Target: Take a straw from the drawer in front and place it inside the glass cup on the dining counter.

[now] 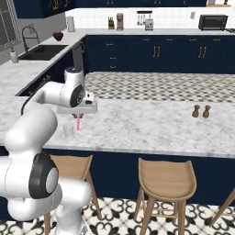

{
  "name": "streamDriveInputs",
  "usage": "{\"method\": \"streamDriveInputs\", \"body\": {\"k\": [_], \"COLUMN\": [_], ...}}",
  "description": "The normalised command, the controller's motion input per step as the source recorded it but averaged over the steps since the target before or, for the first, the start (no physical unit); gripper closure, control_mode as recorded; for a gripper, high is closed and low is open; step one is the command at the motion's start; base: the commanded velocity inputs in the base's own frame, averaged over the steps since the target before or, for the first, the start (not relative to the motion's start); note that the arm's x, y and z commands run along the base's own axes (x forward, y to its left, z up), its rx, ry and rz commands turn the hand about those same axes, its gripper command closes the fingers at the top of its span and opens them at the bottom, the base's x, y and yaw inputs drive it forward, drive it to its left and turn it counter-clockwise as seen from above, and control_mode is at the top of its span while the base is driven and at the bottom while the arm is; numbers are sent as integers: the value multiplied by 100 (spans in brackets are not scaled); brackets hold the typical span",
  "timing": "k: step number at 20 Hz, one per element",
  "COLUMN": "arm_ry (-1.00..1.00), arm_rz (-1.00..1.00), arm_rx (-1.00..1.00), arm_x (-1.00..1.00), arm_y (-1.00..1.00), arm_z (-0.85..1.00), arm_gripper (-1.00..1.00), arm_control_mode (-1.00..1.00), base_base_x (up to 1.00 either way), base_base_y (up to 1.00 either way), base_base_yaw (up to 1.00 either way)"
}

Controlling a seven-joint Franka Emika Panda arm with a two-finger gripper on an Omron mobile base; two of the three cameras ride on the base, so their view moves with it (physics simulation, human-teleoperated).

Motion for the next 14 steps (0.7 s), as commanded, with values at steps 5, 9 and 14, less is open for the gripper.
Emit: {"method": "streamDriveInputs", "body": {"k": [5, 9, 14], "arm_ry": [-12, -4, 0], "arm_rz": [63, 61, 43], "arm_rx": [33, 34, 37], "arm_x": [0, 7, 35], "arm_y": [-5, 12, 41], "arm_z": [6, 0, 5], "arm_gripper": [100, 100, 100], "arm_control_mode": [-100, -100, -100], "base_base_x": [0, 0, 0], "base_base_y": [0, 0, 0], "base_base_yaw": [0, 0, 0]}}
